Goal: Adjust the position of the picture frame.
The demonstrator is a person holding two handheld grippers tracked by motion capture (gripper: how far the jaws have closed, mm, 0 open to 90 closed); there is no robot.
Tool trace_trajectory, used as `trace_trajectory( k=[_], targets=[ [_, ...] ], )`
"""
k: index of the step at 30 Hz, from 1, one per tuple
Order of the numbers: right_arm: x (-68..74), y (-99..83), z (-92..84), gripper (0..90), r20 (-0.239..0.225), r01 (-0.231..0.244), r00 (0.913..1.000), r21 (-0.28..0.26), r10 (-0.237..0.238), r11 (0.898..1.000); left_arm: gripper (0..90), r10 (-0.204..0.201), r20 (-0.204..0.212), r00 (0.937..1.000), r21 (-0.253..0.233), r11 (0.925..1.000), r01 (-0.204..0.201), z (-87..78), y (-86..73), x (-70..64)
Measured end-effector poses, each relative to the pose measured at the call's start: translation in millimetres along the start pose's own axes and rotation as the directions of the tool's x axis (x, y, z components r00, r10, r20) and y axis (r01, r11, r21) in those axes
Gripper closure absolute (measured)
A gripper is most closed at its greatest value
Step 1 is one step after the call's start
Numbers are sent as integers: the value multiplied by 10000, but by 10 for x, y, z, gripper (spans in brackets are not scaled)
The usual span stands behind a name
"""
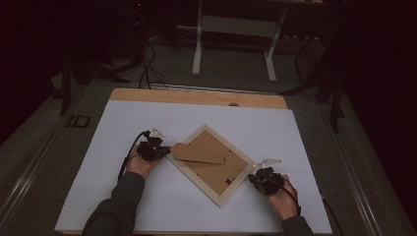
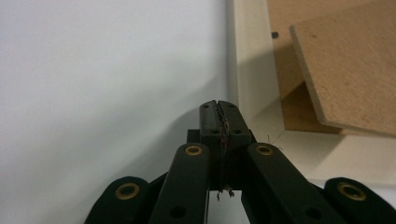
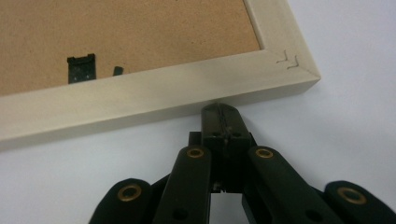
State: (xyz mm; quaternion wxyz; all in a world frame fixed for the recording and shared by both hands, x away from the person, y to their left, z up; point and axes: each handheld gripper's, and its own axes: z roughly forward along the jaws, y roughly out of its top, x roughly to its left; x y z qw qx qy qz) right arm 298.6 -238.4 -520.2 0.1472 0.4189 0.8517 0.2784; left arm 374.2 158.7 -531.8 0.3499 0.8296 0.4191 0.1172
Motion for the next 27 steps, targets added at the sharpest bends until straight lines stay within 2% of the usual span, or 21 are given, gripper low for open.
trace_trajectory(
  k=[3,7,16,22,27],
  targets=[
    [-12,42,28,900,50,31,10000,25,-31,10000,900,124,-66,9999,55,9999,-124,-42,-42,-32],
    [-25,99,72,900,94,20,10000,26,-20,10000,900,1,-35,10000,-25,10000,-1,-87,-106,-42],
    [-43,189,138,900,107,-65,9999,37,64,10000,900,-443,-1,9990,-158,9989,443,-158,-211,-75],
    [-38,242,177,900,165,-84,9998,50,83,10000,900,-880,-1,9961,-272,9958,879,-196,-275,-98],
    [-12,268,197,900,214,-91,9997,40,90,10000,900,-1009,-9,9949,-333,9943,1008,-218,-310,-107]
  ],
)
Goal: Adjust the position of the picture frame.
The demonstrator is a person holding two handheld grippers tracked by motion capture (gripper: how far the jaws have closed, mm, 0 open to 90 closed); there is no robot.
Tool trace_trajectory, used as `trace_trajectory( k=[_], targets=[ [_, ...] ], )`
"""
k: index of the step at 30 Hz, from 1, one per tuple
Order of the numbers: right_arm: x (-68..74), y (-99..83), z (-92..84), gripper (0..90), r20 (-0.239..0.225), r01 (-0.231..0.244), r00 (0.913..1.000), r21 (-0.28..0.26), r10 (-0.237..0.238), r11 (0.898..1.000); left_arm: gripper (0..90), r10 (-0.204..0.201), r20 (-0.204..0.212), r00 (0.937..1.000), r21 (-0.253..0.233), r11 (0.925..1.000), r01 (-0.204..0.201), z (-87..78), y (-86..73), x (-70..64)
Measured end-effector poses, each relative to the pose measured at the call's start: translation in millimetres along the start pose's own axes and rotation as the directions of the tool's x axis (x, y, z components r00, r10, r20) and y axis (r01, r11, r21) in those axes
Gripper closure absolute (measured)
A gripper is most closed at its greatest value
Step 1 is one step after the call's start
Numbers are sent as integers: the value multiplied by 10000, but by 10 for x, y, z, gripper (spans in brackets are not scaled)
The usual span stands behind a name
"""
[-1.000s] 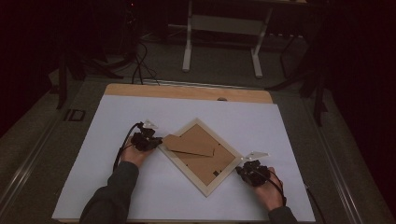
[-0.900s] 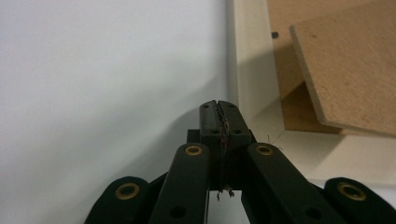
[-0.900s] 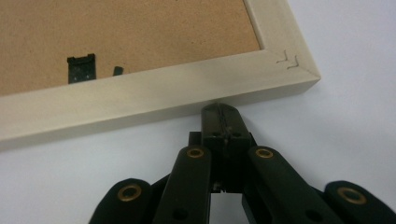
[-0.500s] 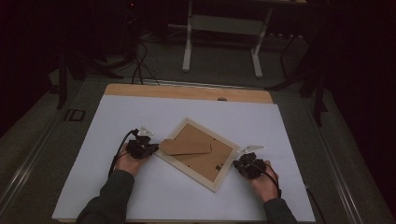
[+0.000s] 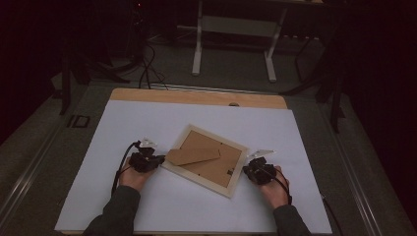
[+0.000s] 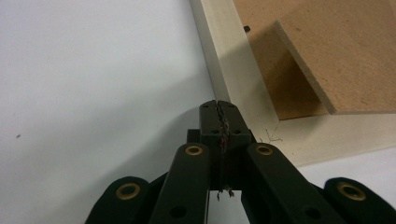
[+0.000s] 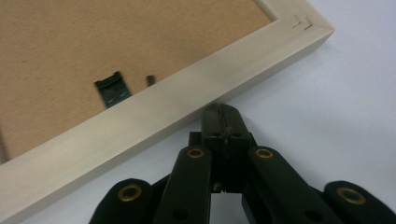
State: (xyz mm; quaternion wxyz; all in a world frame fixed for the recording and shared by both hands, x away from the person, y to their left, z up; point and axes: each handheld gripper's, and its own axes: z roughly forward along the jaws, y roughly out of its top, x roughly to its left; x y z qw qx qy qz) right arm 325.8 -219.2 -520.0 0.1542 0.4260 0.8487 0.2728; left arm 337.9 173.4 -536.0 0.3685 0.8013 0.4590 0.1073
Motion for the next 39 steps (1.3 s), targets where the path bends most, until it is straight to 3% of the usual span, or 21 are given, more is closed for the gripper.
trace_trajectory(
  k=[5,12,16,26,39],
  targets=[
    [101,-18,-30,900,-124,362,9993,146,-360,9992,900,-117,-85,9999,-13,9999,117,-6,-9,-12],
    [84,12,-10,900,-180,266,9995,180,-262,9995,900,-333,-45,9994,-51,9994,332,-39,-55,-31],
    [56,45,19,900,-158,133,9998,144,-131,9998,900,-692,88,9976,-276,9972,694,-60,-116,-37],
    [-34,127,87,900,-166,-101,9998,102,102,9999,900,-472,14,9989,-96,9988,472,-104,-150,-107],
    [-119,273,191,900,-19,-137,9999,145,138,9998,900,-508,13,9987,43,9987,508,-160,-210,-207]
  ],
)
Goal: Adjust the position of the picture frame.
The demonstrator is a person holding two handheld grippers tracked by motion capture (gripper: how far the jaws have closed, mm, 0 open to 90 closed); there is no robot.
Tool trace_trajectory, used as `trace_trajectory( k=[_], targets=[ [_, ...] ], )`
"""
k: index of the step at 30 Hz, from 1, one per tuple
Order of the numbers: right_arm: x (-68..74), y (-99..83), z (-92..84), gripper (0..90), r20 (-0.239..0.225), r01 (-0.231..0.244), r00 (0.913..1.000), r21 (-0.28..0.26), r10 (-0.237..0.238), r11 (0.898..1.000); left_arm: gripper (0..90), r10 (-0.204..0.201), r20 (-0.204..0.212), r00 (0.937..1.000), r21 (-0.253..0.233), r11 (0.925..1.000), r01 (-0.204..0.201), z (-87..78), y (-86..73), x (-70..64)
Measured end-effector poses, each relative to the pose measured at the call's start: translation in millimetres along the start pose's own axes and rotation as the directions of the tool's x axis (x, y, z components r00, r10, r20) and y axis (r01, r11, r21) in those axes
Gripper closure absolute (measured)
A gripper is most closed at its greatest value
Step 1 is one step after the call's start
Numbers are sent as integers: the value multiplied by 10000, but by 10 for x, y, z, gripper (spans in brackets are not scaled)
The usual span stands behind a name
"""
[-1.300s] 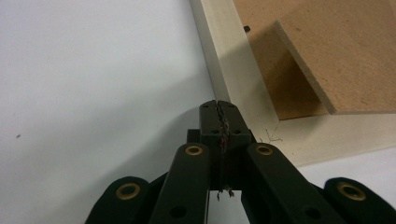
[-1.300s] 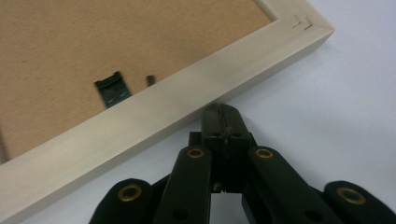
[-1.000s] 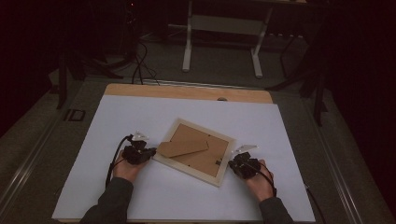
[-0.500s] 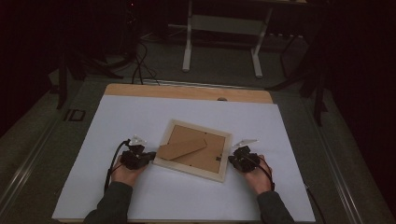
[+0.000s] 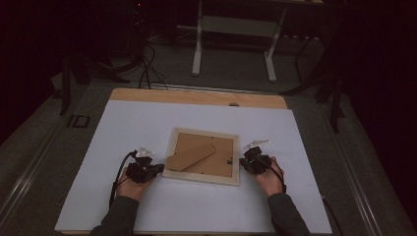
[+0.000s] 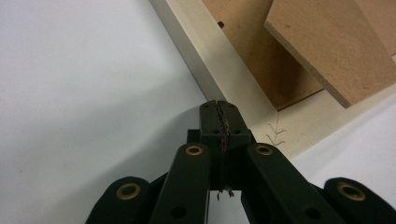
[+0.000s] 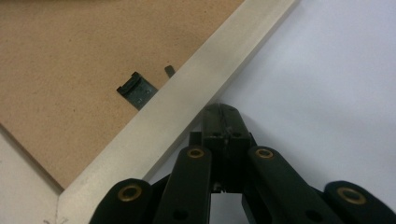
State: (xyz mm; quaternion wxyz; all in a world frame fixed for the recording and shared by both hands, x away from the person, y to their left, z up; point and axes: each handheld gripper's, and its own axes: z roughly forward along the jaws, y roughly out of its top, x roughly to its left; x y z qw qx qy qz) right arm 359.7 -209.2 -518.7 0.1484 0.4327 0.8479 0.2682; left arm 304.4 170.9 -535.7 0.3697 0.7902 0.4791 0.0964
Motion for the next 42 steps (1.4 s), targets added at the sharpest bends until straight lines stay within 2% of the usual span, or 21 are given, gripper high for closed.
trace_trajectory(
  k=[5,23,38,42],
  targets=[
    [-48,56,41,900,20,-92,10000,2,92,10000,900,53,20,10000,53,10000,-53,-11,-16,-43],
    [-9,115,92,900,229,-93,9997,-102,95,9999,900,-54,-47,10000,6,10000,54,-28,-33,-21],
    [27,70,60,900,10,99,10000,-144,-99,9998,900,-117,-113,9999,-110,9999,116,-17,-19,29],
    [36,27,26,900,-60,-33,10000,-421,30,9991,845,-75,-261,9996,-122,9999,72,-33,-5,37]
  ],
)
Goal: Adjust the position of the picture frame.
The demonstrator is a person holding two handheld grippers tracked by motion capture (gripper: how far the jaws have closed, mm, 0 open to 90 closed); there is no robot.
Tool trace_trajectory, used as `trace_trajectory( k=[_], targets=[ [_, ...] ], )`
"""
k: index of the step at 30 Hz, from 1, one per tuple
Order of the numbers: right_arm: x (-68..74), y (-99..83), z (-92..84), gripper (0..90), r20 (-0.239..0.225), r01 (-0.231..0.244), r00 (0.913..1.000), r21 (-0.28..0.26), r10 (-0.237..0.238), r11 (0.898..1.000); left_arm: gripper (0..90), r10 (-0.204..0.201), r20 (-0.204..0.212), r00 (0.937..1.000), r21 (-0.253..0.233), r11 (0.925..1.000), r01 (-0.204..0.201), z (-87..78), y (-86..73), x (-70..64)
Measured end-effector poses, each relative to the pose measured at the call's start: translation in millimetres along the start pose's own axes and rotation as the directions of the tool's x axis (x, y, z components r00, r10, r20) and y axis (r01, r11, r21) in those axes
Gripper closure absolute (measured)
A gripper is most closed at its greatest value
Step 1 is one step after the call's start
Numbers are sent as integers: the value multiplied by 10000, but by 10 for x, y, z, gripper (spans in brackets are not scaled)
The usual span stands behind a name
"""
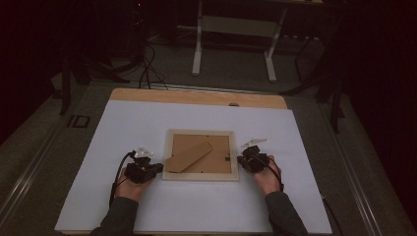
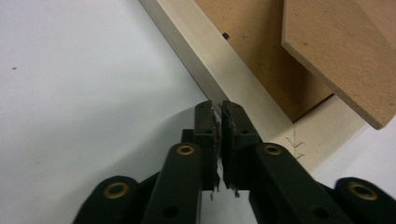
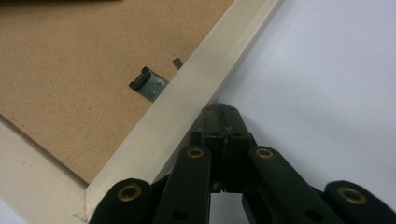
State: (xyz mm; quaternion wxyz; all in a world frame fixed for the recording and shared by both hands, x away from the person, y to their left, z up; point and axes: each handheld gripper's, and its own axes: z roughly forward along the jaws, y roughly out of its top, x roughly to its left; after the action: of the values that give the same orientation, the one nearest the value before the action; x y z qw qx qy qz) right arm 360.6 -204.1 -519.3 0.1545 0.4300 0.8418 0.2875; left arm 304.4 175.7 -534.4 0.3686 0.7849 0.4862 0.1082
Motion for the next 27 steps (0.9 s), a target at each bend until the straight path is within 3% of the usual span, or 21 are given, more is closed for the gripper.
trace_trajectory(
  k=[7,14,21,27],
  targets=[
    [35,-101,-145,850,168,98,9998,-438,-91,9990,777,-222,-259,9994,-477,9986,210,-99,44,41],
    [-50,-211,-300,772,129,-287,9995,-826,299,9962,675,-349,-387,9986,-1041,9941,307,-213,82,78],
    [-123,-266,-329,724,40,-543,9985,-958,549,9939,589,-322,-287,9991,-1590,9869,272,-312,139,70],
    [-153,-282,-343,704,81,-667,9977,-963,678,9931,534,-64,-30,10000,-1849,9827,57,-366,220,20]
  ],
)
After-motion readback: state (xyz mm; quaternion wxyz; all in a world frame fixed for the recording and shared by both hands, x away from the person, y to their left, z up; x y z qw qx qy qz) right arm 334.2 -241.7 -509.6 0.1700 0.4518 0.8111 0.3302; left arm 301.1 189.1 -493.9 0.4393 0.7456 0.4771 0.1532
